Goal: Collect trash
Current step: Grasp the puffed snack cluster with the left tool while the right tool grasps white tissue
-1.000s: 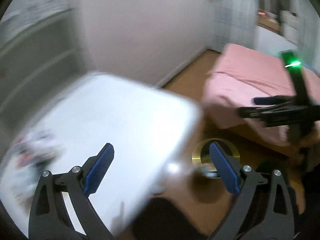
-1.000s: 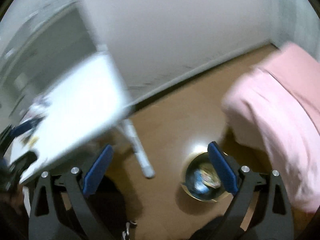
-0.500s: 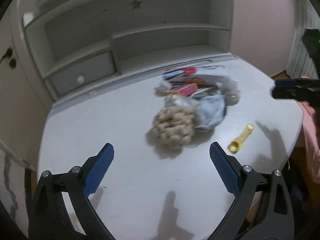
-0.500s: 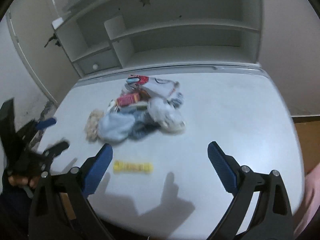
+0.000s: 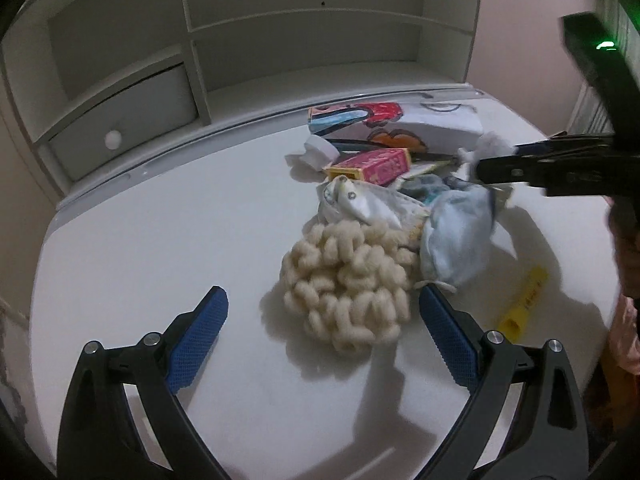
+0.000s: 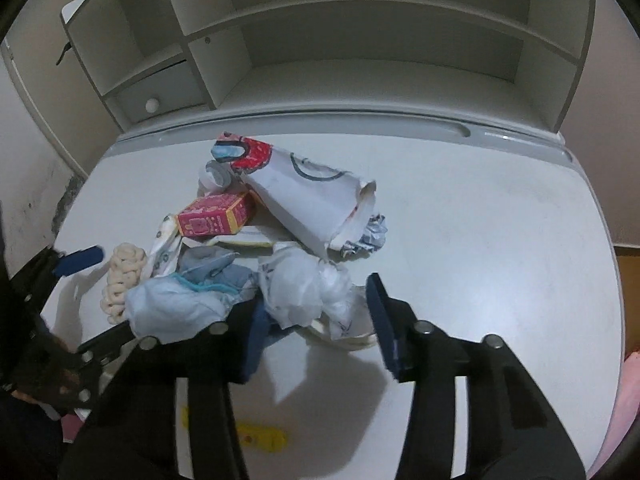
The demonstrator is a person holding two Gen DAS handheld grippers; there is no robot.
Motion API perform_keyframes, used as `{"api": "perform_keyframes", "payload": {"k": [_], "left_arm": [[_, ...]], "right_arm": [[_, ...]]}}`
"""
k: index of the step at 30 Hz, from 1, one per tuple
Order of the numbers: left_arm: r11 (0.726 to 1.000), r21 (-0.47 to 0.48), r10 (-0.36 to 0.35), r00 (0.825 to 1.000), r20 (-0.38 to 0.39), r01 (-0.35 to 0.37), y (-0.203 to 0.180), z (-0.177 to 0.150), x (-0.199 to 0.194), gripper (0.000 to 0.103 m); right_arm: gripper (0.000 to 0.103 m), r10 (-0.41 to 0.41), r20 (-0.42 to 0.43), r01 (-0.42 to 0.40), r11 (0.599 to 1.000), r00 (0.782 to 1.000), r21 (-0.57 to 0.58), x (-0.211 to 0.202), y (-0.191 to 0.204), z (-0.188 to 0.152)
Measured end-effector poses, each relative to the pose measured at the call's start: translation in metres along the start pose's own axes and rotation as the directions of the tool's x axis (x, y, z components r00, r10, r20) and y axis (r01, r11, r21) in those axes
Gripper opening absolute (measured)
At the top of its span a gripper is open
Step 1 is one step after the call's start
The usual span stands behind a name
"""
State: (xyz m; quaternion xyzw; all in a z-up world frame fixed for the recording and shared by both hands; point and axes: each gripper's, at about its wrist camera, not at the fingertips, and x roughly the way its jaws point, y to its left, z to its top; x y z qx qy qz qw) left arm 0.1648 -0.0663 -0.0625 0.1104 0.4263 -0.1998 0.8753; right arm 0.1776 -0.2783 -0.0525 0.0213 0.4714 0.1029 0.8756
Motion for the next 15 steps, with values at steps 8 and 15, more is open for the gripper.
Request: {"api": "perform_keyframes", "payload": {"k": [8, 15], "left_arm": [[0.997, -0.066, -0.029, 1.0, 0.004, 0.029, 0.018, -0.002, -0.011, 0.03], [0.995, -0.096, 0.038, 0.998, 0.05, -0.033, 0.027, -0.006, -0.047, 0.028]], "right_arm": [[0.036, 0.009, 0.056, -0.008, 1.0, 0.998, -0.019, -0.032, 0.005, 0.001], [0.036, -0.009, 0.113, 0.002, 0.998, 0.994, 0.057, -0.074, -0.021, -0.023]]}}
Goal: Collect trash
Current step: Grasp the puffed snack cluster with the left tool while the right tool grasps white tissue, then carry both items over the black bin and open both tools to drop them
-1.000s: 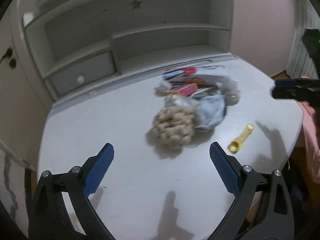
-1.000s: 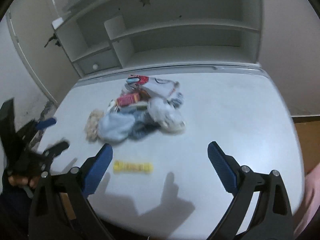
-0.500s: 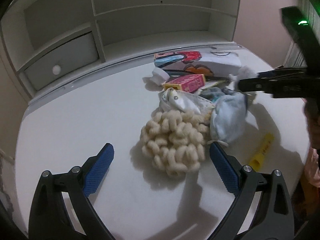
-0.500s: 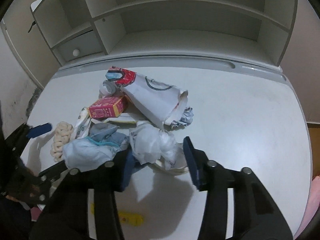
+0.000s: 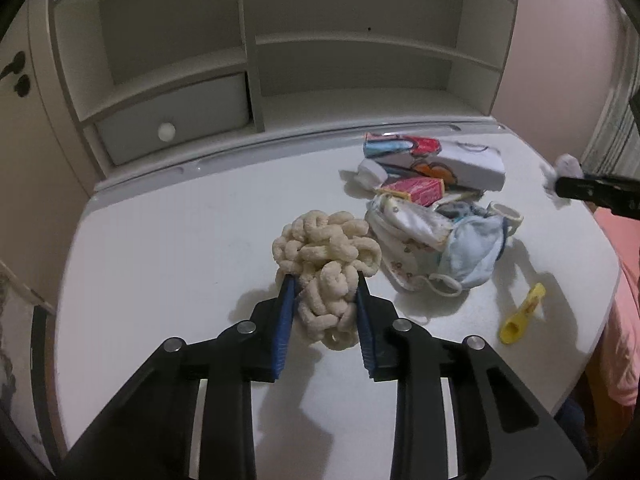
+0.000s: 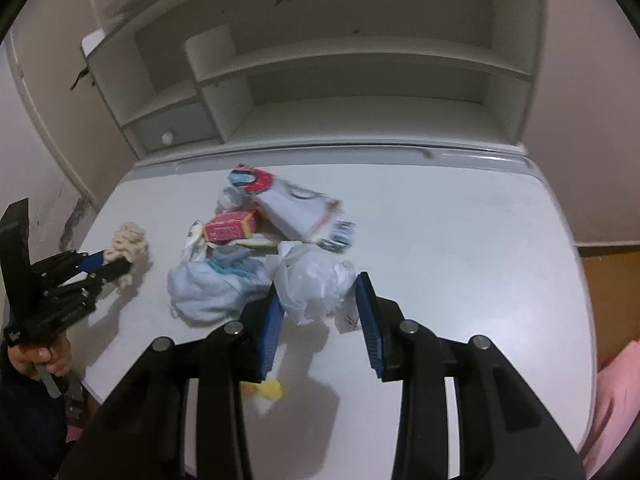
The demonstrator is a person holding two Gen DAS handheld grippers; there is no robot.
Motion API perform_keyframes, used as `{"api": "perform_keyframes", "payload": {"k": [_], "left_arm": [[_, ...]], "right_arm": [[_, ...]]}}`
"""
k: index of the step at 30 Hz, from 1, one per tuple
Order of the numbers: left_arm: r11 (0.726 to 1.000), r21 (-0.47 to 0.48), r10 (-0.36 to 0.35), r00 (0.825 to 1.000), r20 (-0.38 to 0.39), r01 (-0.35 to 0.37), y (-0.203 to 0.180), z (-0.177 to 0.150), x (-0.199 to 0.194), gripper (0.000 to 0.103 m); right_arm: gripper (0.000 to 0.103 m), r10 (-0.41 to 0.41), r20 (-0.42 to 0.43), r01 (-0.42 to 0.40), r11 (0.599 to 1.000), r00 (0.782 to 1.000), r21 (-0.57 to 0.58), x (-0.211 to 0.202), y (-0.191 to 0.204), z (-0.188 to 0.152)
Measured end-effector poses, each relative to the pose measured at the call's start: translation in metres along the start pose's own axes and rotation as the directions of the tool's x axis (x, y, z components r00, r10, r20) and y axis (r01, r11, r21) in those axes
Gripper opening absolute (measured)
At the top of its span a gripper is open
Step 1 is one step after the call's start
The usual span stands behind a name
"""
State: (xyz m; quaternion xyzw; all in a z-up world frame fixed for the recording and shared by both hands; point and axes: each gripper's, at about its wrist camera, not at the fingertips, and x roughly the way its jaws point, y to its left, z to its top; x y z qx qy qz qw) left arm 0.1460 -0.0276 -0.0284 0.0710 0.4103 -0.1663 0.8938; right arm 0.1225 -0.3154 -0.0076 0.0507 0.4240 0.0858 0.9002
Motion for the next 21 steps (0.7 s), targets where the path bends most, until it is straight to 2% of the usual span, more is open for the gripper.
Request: {"api": "perform_keyframes", "payload": {"k": [2, 6, 9, 12, 15, 17, 18, 20, 21], "left_arm": [[1.0, 0.005, -0.011, 1.0, 0.008, 0.011, -0.009, 0.002, -0.005, 0.027], [0.994, 0.056, -0.093, 0.995, 0.03, 0.091, -0.059, 0.015, -0.009, 0.027], [0.977, 0.132, -0.176, 0.983, 0.045, 0.169, -0.116, 0.022, -0.011, 0.027], [0.942, 0.219, -0.269, 0.962, 0.04, 0.255, -0.181, 0.024, -0.012, 0.027], [0.89, 0.302, -0.361, 0.933, 0.01, 0.341, -0.251, 0.018, -0.009, 0.027], [0.846, 0.354, -0.419, 0.908, -0.023, 0.399, -0.299, 0.01, -0.005, 0.027], [0.827, 0.369, -0.44, 0.897, -0.043, 0.424, -0.32, 0.005, -0.003, 0.027], [0.771, 0.404, -0.501, 0.86, -0.093, 0.492, -0.368, -0.007, 0.003, 0.027], [0.753, 0.419, -0.515, 0.851, -0.104, 0.508, -0.384, -0.012, 0.005, 0.027]], "right_arm": [[0.036, -0.024, 0.017, 0.023, 0.999, 1.0, 0.043, -0.015, -0.019, -0.011], [0.036, -0.083, 0.035, 0.078, 0.988, 0.996, 0.132, -0.048, -0.064, -0.042], [0.036, -0.154, 0.039, 0.142, 0.965, 0.987, 0.22, -0.079, -0.109, -0.078], [0.036, -0.223, 0.033, 0.203, 0.931, 0.974, 0.304, -0.106, -0.15, -0.115], [0.036, -0.296, 0.009, 0.268, 0.877, 0.955, 0.399, -0.136, -0.196, -0.163], [0.036, -0.33, -0.007, 0.298, 0.842, 0.944, 0.449, -0.15, -0.219, -0.189], [0.036, -0.353, -0.022, 0.319, 0.814, 0.935, 0.485, -0.159, -0.236, -0.21], [0.036, -0.381, -0.044, 0.346, 0.778, 0.923, 0.524, -0.168, -0.256, -0.236], [0.036, -0.391, -0.058, 0.356, 0.755, 0.919, 0.551, -0.172, -0.268, -0.252]]}}
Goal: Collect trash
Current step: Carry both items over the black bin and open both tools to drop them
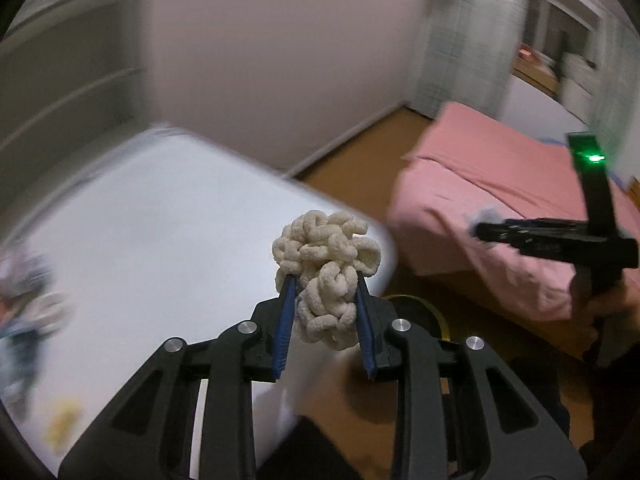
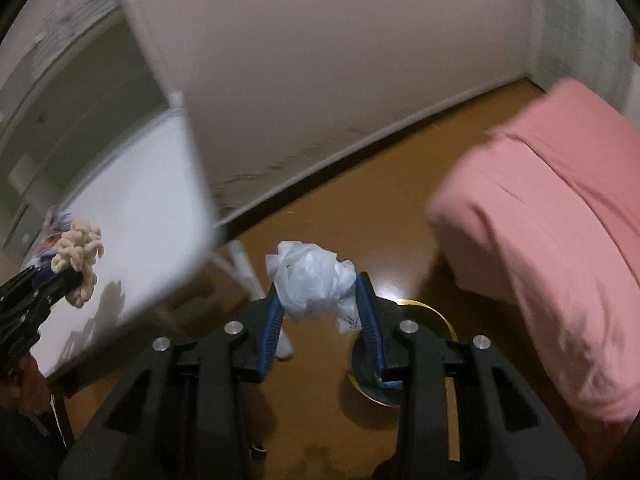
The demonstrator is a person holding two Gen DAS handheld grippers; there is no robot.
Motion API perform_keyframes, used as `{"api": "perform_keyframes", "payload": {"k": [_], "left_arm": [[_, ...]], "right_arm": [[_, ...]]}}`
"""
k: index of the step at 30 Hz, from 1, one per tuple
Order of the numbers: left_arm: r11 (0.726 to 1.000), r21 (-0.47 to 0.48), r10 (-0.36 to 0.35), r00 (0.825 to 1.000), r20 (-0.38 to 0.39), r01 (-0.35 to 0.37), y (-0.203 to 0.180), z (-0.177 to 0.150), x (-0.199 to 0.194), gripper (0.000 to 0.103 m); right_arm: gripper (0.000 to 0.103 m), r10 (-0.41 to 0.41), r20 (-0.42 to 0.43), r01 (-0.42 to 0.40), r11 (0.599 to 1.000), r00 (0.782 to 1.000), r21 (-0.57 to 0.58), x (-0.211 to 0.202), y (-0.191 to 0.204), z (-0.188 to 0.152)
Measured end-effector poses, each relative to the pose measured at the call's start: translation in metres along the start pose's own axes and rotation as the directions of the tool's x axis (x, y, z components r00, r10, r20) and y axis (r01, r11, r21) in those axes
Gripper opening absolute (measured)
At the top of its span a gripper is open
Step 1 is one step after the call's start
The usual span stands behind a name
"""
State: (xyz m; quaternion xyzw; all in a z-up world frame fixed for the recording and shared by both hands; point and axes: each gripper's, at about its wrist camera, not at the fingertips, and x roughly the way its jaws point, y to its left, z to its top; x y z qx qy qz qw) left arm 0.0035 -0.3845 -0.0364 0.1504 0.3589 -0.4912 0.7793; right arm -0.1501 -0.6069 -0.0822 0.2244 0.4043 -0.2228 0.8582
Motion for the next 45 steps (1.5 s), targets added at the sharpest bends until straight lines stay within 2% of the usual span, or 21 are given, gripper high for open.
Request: {"api": "perform_keyframes", "payload": {"k": [3, 8, 11, 15, 19, 22, 30, 31, 32, 33, 36, 45], "left_arm": [[0.993, 0.068, -0.09, 0.995, -0.037, 0.092, -0.053, 0.002, 0.048, 0.027], [0.975, 0.123, -0.174, 0.979, -0.106, 0.187, -0.106, -0.011, 0.109, 0.027], [0.97, 0.156, -0.163, 0.975, -0.154, 0.186, -0.126, -0.022, 0.15, 0.027], [0.97, 0.14, -0.168, 0.962, -0.216, 0.201, -0.137, -0.032, 0.191, 0.027], [0.975, 0.118, -0.15, 0.952, -0.267, 0.187, -0.143, -0.045, 0.221, 0.028], [0.977, 0.102, -0.15, 0.946, -0.287, 0.187, -0.145, -0.049, 0.236, 0.028], [0.98, 0.085, -0.143, 0.94, -0.31, 0.178, -0.141, -0.059, 0.244, 0.028], [0.981, 0.085, -0.142, 0.94, -0.311, 0.176, -0.141, -0.06, 0.242, 0.028], [0.981, 0.085, -0.141, 0.939, -0.314, 0.176, -0.141, -0.061, 0.243, 0.028], [0.981, 0.084, -0.141, 0.938, -0.317, 0.176, -0.141, -0.061, 0.243, 0.028], [0.981, 0.089, -0.138, 0.936, -0.322, 0.175, -0.141, -0.062, 0.246, 0.028], [0.977, 0.086, -0.155, 0.926, -0.343, 0.195, -0.149, -0.065, 0.256, 0.028]], "right_arm": [[0.036, -0.046, -0.034, 0.049, 0.996, 0.998, 0.074, 0.015, -0.05, -0.022], [0.036, -0.07, -0.105, 0.086, 0.984, 0.992, 0.156, 0.054, -0.101, -0.056], [0.036, -0.051, -0.144, 0.081, 0.975, 0.988, 0.209, 0.081, -0.124, -0.076], [0.036, -0.041, -0.195, 0.089, 0.966, 0.98, 0.242, 0.114, -0.141, -0.099], [0.036, -0.054, -0.243, 0.113, 0.966, 0.968, 0.234, 0.135, -0.15, -0.113], [0.036, -0.048, -0.268, 0.114, 0.965, 0.962, 0.236, 0.147, -0.154, -0.118], [0.037, -0.02, -0.28, 0.095, 0.962, 0.96, 0.257, 0.164, -0.15, -0.116], [0.042, -0.017, -0.276, 0.094, 0.959, 0.961, 0.266, 0.164, -0.151, -0.115], [0.063, -0.016, -0.276, 0.095, 0.957, 0.961, 0.273, 0.164, -0.153, -0.114], [0.078, -0.017, -0.269, 0.096, 0.954, 0.963, 0.284, 0.162, -0.154, -0.113], [0.078, -0.019, -0.242, 0.093, 0.95, 0.97, 0.297, 0.16, -0.158, -0.109], [0.078, -0.035, -0.232, 0.115, 0.933, 0.972, 0.34, 0.153, -0.174, -0.108]]}}
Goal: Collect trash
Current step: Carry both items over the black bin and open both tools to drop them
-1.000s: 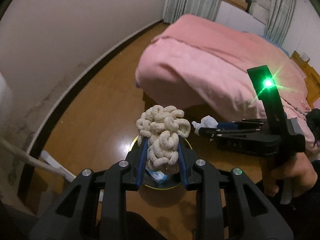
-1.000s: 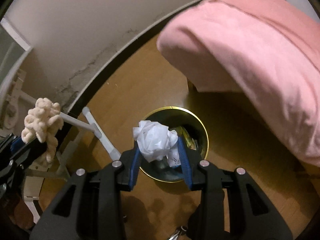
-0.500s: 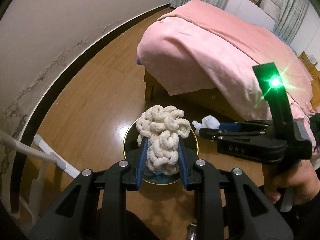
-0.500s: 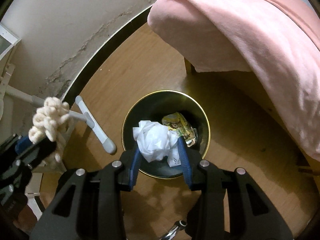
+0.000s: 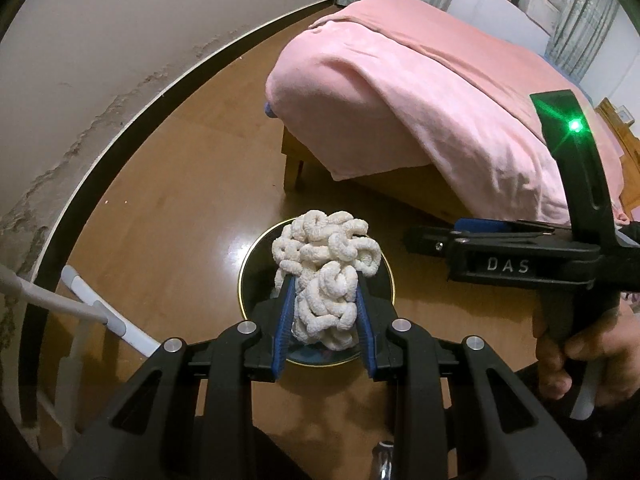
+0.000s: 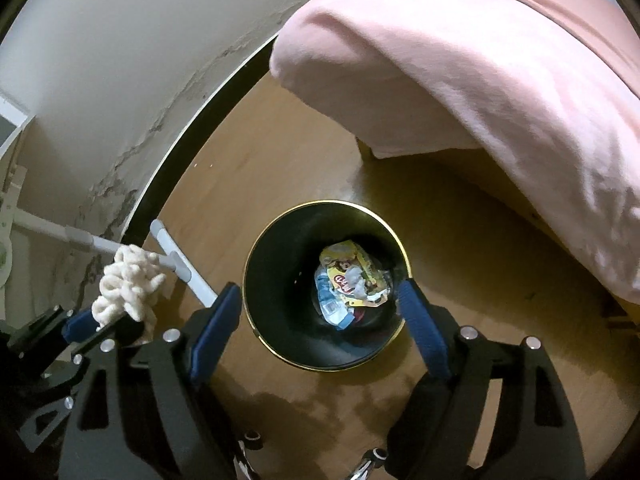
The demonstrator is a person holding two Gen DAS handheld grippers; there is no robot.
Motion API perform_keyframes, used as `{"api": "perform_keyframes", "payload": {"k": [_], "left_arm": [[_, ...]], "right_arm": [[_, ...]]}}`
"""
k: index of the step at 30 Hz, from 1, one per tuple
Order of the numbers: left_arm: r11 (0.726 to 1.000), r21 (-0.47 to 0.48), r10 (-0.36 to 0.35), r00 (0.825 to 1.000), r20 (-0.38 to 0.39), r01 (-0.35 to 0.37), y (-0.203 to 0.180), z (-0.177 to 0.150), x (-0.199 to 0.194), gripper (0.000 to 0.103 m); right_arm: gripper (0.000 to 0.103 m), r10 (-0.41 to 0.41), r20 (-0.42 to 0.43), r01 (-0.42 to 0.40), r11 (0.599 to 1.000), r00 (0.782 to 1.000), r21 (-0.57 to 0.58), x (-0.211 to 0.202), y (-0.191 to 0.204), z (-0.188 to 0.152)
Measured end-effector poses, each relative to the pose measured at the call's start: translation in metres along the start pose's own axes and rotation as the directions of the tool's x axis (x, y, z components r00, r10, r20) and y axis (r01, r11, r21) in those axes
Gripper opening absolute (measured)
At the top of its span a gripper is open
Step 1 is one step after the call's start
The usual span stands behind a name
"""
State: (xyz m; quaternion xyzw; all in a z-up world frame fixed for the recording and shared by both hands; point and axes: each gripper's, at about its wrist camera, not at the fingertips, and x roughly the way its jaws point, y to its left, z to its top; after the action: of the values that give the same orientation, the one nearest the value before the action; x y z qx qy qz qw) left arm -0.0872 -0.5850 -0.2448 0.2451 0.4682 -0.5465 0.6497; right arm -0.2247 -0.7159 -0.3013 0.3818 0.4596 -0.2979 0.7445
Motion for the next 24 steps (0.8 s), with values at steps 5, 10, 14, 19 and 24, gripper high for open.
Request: {"api": "perform_keyframes", "payload": {"k": [5, 10, 14, 19, 24], "left_arm": [[1.0, 0.028, 0.005, 1.0, -0.005, -0.005, -0.007, 0.005, 0.005, 0.053], [1.0, 0.018, 0.017, 1.0, 0.02, -0.017, -0.009, 0.009, 0.0, 0.067], [1.0, 0.018, 0.019, 1.0, 0.023, -0.02, -0.012, 0.011, -0.008, 0.07], [0.998, 0.03, 0.048, 0.997, 0.068, -0.05, -0.018, 0.009, -0.048, 0.083], [0.993, 0.026, 0.109, 0.976, 0.187, -0.116, -0.005, -0.003, -0.142, 0.091]], "right_arm": [[0.079, -0.007, 0.023, 0.006, 0.999, 1.0, 0.038, -0.008, -0.01, 0.002], [0.079, 0.0, 0.042, -0.002, 0.998, 0.999, 0.056, -0.015, -0.016, 0.004], [0.079, 0.004, 0.041, -0.006, 0.999, 0.999, 0.048, -0.017, -0.013, 0.003], [0.079, -0.017, 0.068, 0.017, 1.0, 0.998, -0.002, -0.028, 0.001, 0.009], [0.079, -0.04, 0.163, 0.052, 0.996, 0.986, -0.071, -0.071, 0.028, 0.008]]}}
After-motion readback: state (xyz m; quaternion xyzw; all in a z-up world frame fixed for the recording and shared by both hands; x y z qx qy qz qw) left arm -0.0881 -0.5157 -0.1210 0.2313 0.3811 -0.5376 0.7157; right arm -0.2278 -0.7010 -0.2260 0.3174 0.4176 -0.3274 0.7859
